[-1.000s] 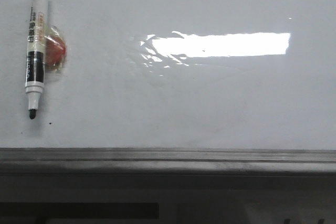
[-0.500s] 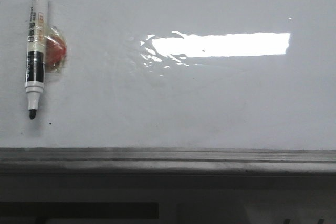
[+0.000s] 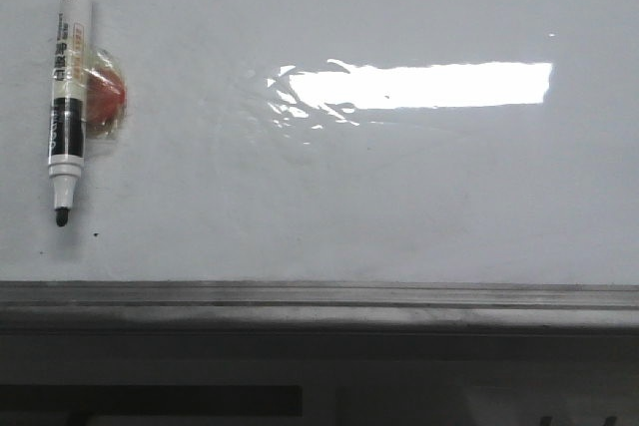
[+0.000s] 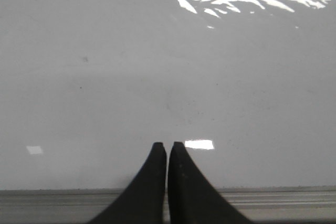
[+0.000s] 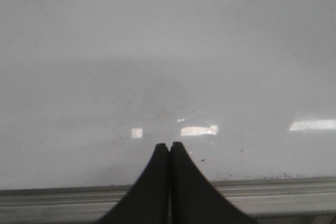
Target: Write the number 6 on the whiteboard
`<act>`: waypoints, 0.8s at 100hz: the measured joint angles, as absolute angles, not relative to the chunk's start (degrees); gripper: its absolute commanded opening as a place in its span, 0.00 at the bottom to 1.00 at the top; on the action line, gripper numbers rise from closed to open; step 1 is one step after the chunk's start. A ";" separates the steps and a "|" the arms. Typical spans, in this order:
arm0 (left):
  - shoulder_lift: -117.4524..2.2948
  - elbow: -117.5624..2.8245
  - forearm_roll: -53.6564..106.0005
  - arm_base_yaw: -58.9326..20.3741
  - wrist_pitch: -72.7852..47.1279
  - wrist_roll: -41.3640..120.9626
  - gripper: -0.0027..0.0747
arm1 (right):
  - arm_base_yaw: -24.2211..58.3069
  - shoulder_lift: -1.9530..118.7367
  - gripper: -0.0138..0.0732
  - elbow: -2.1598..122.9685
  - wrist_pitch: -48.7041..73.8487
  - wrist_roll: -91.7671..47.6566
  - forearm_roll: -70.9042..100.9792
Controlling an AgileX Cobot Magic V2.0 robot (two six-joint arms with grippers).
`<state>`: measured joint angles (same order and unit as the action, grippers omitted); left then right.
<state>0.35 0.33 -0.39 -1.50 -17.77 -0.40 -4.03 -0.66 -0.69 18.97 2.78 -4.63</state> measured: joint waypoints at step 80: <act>0.35 0.33 0.00 -1.50 -16.92 -0.40 0.01 | -4.03 -0.66 0.08 -0.69 18.97 2.89 -4.63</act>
